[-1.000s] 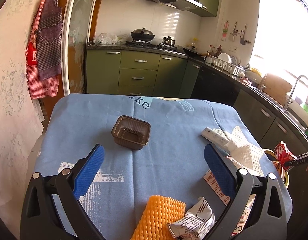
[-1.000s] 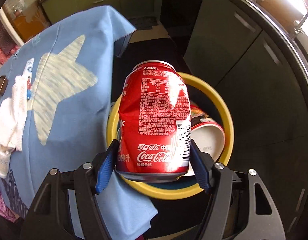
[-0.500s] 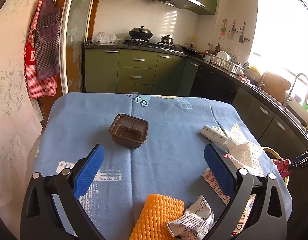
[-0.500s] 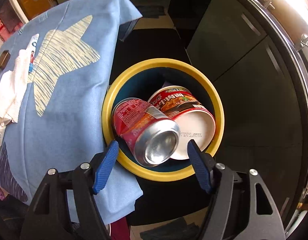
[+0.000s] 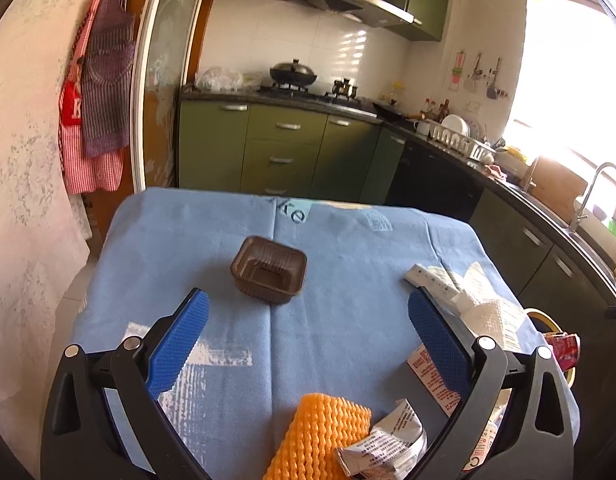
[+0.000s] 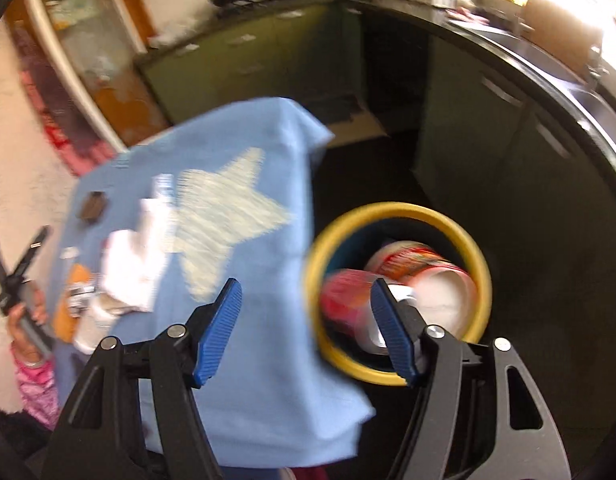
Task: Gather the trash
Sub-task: 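Move the right tool back over the table, then grasp the brown square plastic tray with the left tool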
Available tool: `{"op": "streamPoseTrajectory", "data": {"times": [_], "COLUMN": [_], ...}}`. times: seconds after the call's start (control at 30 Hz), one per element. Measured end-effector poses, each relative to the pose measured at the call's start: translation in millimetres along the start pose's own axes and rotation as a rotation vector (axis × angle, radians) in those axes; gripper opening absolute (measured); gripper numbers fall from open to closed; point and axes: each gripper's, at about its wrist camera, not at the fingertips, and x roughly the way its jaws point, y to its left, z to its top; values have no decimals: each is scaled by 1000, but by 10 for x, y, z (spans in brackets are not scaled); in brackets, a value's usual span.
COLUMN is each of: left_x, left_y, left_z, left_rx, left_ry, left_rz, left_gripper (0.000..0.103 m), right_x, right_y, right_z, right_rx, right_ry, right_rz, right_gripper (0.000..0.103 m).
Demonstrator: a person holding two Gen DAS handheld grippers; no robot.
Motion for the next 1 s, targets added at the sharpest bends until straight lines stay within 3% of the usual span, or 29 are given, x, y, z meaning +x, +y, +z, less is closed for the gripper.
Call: {"op": "streamPoseTrajectory", "data": {"times": [0.1, 0.27, 0.43, 0.6, 0.8, 1.0], "left_x": [7, -83, -3, 460, 1329, 1778], "left_y": [-40, -130, -140, -152, -39, 75], "left_z": [15, 101, 231, 433, 570, 520], "left_rx": [20, 97, 131, 196, 277, 256], "left_ry": [60, 71, 125, 221, 361, 471], "left_rz": [1, 39, 25, 32, 173, 191], "left_gripper": [98, 98, 98, 98, 98, 98], "right_x": [62, 186, 286, 279, 294, 319], "right_y": [296, 699, 860, 827, 744, 676], "right_z": [-13, -69, -170, -251, -340, -393], "right_rx": [-48, -117, -146, -124, -96, -78], "right_ry": [-6, -5, 1, -12, -12, -7], "right_rz": [87, 184, 235, 266, 288, 295], "right_gripper": [64, 64, 64, 64, 65, 65]}}
